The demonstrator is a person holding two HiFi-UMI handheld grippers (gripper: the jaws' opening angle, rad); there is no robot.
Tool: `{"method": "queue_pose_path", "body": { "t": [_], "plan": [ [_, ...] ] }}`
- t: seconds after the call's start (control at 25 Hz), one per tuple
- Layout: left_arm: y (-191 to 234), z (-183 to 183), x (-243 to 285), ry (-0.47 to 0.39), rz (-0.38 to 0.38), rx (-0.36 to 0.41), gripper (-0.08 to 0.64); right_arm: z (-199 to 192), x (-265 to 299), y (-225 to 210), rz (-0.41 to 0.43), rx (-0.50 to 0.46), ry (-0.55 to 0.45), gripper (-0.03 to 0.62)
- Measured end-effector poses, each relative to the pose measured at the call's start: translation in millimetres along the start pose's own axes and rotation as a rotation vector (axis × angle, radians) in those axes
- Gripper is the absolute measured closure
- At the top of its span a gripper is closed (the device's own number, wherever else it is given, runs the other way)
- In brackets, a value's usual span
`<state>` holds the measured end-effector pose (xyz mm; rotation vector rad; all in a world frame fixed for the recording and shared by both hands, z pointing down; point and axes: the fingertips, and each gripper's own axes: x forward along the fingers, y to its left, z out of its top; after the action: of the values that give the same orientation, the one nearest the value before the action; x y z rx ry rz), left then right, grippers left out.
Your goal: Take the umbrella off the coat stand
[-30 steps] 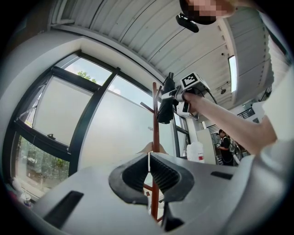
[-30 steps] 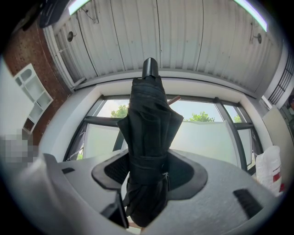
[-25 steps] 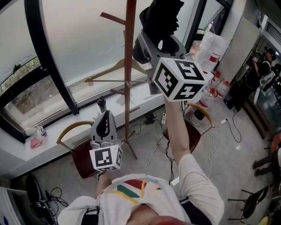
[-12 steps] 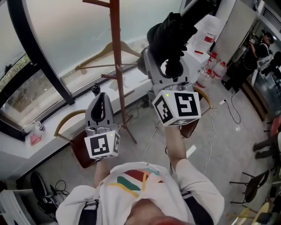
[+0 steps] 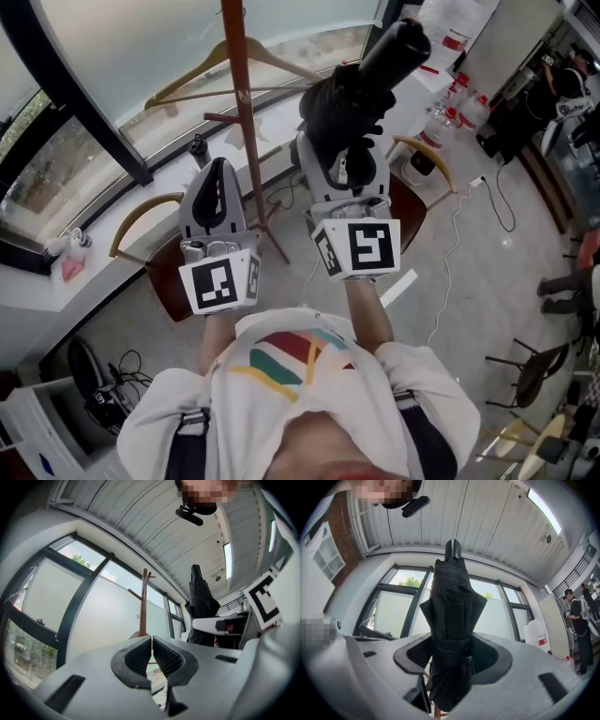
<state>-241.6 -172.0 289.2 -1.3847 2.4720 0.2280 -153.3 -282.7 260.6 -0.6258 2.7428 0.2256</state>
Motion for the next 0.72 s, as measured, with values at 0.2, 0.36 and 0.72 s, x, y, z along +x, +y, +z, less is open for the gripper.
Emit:
{"method": "queue_pose_path", "body": {
  "t": [0.2,0.36,0.72],
  "plan": [
    [-11,-8,-9,0.003,-0.016,0.004,0.549,-36,-24,10,-0.007,0.024,0.088,0.362],
    [-20,-11,-14,0.004,-0.035,0.009,0.549,-60,-41,16,-0.012,0.059,0.144,0.362],
    [-30,-13,-8,0.014,-0.058,0.01,0.549,-81,-54,15,-0.018,0.074,0.214,0.362]
  ]
}}
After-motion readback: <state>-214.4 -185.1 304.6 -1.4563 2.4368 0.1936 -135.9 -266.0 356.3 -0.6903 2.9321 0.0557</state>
